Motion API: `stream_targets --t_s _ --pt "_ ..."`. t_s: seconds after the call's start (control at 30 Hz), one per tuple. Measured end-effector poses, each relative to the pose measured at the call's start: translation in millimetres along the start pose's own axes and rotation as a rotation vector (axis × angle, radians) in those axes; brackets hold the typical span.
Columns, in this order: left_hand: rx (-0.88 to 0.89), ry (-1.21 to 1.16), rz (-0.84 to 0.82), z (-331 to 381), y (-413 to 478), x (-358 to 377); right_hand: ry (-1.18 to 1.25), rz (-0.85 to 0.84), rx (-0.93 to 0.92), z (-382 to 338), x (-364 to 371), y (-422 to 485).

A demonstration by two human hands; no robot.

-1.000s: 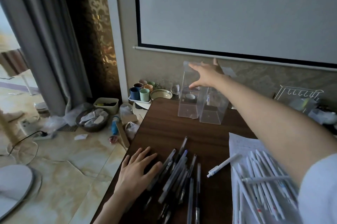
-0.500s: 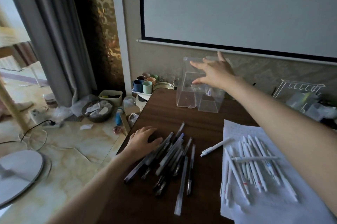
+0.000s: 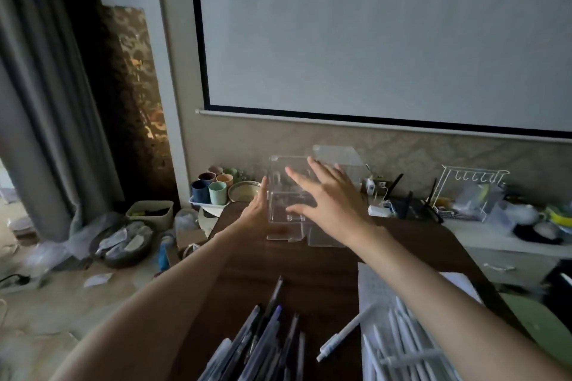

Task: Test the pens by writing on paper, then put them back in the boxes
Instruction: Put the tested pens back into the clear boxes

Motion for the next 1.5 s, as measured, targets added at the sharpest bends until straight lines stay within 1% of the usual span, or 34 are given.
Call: stream_targets --t_s 0.13,0.23,0.37,0.43,0.5,0.57,0.67,0.77,0.87,1.0,1.1,1.3,1.43,1.5 --pt "0.035 -0.066 0.034 -15 13 12 0.050 0.058 -0.012 3 6 -3" --pt "0.037 -0.073 0.018 -12 6 5 0.061 0.075 0.004 2 6 -4" --pt "0.061 -0.105 0.010 -4 -12 -12 0.107 0.059 0.062 -3 4 -7" --pt "0.035 -0.112 -0.037 -1 -26 -17 0.142 0.042 0.083 -7 0 -11" --pt "0.020 -0.143 -0.045 0 -38 -20 0.174 0.018 0.096 -14 -5 -16" --pt "0.014 -0.213 -0.026 2 -51 -21 0.188 -0.002 0.091 -21 -13 -21" --pt "0.050 -0.353 -0.037 17 -72 -20 0.188 -0.027 0.068 -32 -26 -31" --pt "0.094 -0.423 -0.025 37 -88 -21 0.171 -0.029 0.053 -38 -41 -43" --pt "0.135 -0.483 -0.047 59 -95 -24 0.164 -0.009 0.060 -40 -60 -57" --pt "0.107 -0.449 -0.039 81 -97 -28 0.194 0.000 0.111 -31 -74 -71" --pt "0.080 -0.416 -0.078 87 -93 -18 0.199 -0.008 0.165 -17 -73 -82" --pt "0.092 -0.437 -0.129 99 -90 2 0.209 -0.062 0.242 4 -66 -92" --pt "0.128 -0.486 -0.209 98 -93 15 0.186 -0.090 0.218 7 -59 -90" --pt "0.114 -0.526 -0.198 93 -95 19 0.203 -0.060 0.201 5 -58 -85"
Point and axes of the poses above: each hand's wrist, its own y-axis towards the middle knuckle, its own x-axis out of the palm, z = x × y, the point moved 2 cm from there along y, towards the middle knuckle, and after that the axes turned 15 degrees about y, right-handed, at the moved point
